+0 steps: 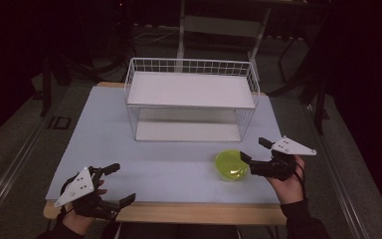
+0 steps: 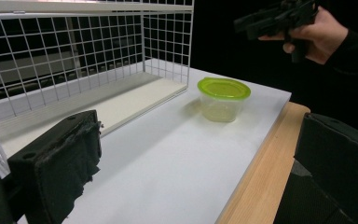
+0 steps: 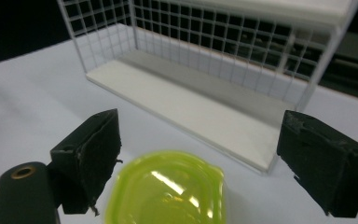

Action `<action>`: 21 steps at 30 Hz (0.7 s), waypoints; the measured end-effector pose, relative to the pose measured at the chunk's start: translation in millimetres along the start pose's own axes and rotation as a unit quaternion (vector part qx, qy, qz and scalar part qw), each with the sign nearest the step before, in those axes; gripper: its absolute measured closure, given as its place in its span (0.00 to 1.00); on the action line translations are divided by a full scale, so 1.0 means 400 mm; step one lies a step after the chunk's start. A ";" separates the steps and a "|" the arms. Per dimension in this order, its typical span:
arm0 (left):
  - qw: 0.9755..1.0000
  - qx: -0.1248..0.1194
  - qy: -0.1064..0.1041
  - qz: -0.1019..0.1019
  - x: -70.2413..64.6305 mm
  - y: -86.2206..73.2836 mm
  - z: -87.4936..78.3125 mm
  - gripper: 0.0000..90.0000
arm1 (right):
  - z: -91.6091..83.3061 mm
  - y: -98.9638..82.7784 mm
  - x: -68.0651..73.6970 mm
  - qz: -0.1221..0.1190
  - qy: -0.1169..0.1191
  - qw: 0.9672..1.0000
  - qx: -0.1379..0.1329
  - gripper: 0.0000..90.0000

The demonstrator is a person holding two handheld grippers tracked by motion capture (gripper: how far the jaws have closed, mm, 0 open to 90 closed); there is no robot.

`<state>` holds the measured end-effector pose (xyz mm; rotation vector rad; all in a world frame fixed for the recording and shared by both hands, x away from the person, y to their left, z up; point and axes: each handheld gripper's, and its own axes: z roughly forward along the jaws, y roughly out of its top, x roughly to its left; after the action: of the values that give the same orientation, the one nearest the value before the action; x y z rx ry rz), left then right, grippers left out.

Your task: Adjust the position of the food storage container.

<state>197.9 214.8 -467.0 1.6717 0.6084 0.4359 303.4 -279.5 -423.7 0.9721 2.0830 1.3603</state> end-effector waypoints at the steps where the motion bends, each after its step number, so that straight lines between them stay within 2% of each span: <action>1: 1.000 -0.001 0.000 -0.001 0.000 0.000 0.000 0.01 | 0.004 -0.007 -0.006 -0.001 -0.009 1.000 0.004 0.15; 4: 1.000 -0.001 0.001 0.001 0.000 0.000 0.000 0.01 | 0.008 -0.021 -0.020 0.013 -0.008 1.000 0.002 0.16; 5: 1.000 -0.001 0.002 0.002 0.000 0.001 0.000 0.01 | 0.013 -0.035 -0.031 0.009 -0.025 0.999 0.019 0.25; 7: 1.000 -0.002 0.002 0.001 0.000 0.001 0.000 0.01 | 0.015 -0.041 -0.035 0.011 -0.032 0.999 0.022 0.27; 9: 1.000 -0.004 0.003 -0.002 0.002 0.001 0.003 0.01 | 0.021 -0.062 -0.053 0.021 -0.047 0.998 0.041 0.42; 11: 1.000 -0.004 0.002 -0.003 0.001 0.002 0.004 0.01 | 0.022 -0.077 -0.067 0.041 -0.048 0.997 0.051 0.49; 14: 1.000 -0.003 0.002 0.000 0.000 0.002 0.004 0.01 | 0.026 -0.103 -0.081 0.073 -0.045 0.994 0.068 0.65; 15: 1.000 -0.003 0.002 0.000 0.000 0.002 0.004 0.01 | 0.026 -0.103 -0.081 0.073 -0.045 0.994 0.068 0.65; 16: 1.000 -0.003 0.003 -0.001 0.001 0.002 0.002 0.01 | 0.032 -0.119 -0.084 0.077 -0.058 0.991 0.092 0.77; 17: 1.000 -0.003 0.003 0.000 0.001 0.002 0.002 0.01 | 0.034 -0.123 -0.086 0.081 -0.060 0.990 0.097 0.80; 19: 1.000 -0.003 0.004 0.001 0.001 0.001 0.001 0.01 | 0.038 -0.131 -0.092 0.085 -0.068 0.988 0.113 0.94; 21: 1.000 -0.003 0.004 0.002 -0.001 0.002 -0.001 0.01 | 0.043 -0.139 -0.096 0.093 -0.067 0.985 0.126 1.00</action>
<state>197.5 214.8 -466.2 1.6668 0.6098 0.4475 323.2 -313.5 -481.3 1.3547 2.1385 1.0986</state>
